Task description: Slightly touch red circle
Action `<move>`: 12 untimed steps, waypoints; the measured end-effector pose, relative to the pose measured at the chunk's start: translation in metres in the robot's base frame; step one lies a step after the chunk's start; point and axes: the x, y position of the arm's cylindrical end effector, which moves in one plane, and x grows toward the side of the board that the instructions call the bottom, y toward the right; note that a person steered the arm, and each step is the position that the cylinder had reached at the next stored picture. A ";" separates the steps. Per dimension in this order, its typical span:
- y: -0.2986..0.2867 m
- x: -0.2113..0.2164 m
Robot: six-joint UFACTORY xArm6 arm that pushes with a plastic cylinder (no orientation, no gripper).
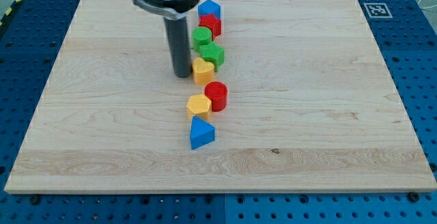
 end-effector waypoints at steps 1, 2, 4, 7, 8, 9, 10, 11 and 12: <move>0.020 0.002; -0.009 0.016; -0.079 0.100; 0.024 0.185; 0.075 0.135; 0.103 0.090; 0.097 0.069; 0.092 0.068; 0.089 0.068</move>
